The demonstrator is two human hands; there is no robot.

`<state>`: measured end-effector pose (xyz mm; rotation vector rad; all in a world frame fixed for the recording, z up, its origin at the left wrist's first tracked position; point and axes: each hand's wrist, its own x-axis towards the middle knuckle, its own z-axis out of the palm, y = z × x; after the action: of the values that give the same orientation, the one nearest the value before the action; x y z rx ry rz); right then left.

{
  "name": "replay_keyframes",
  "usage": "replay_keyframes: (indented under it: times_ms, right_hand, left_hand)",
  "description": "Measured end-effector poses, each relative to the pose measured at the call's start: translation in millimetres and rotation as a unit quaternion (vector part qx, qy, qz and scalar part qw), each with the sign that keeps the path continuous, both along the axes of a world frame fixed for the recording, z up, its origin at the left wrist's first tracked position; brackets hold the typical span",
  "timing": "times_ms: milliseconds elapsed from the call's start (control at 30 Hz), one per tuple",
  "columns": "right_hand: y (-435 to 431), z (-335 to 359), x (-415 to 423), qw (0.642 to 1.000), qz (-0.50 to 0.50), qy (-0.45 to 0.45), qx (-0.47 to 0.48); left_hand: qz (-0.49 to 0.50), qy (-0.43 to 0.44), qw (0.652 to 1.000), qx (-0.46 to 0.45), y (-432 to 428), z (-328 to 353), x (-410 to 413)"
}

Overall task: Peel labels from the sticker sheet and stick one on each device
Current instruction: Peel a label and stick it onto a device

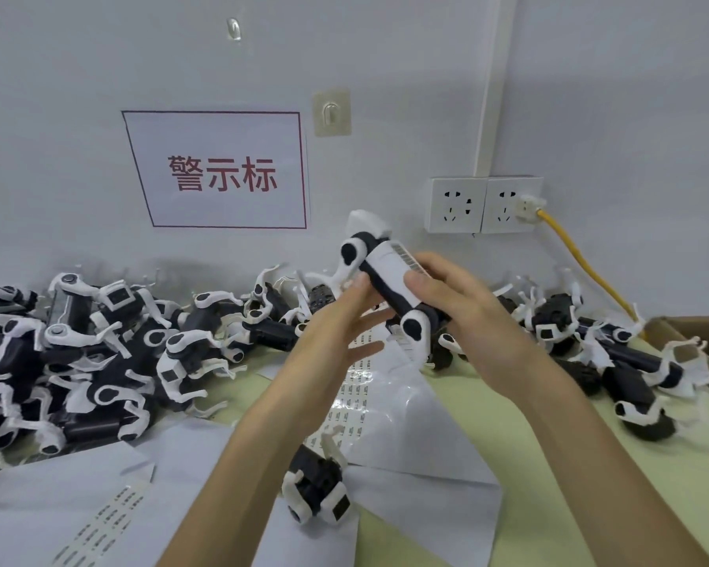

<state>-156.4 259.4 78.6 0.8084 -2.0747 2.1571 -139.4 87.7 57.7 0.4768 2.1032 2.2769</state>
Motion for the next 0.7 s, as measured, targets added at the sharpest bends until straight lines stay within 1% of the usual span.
replay_keyframes:
  times_ms: [100,233,267,400,567,700]
  right_hand:
    - [-12.4,3.1,7.5,0.999,0.004,0.037,0.011]
    - [-17.3,6.1,14.0,0.997,0.017,0.071,0.025]
    - [-18.0,6.7,15.4,0.996,0.012,0.081,0.035]
    - [-19.4,6.3,14.4,0.988,-0.058,0.124,0.074]
    - [-14.0,6.1,11.3,0.987,-0.054,0.125,0.08]
    - [-8.0,5.4,8.6,0.984,-0.046,0.126,0.116]
  left_hand:
    - [0.0,0.01,0.999,0.042,6.3,3.7,5.3]
    - [0.011,0.047,0.994,0.094,8.1,8.1,9.7]
    - [0.015,0.053,0.994,0.093,8.3,8.2,10.0]
    - [0.036,0.063,0.995,0.065,10.3,6.4,10.4]
    - [0.049,0.058,0.996,0.041,8.8,4.3,8.5]
    - [0.067,0.063,0.995,0.034,7.0,1.3,6.6]
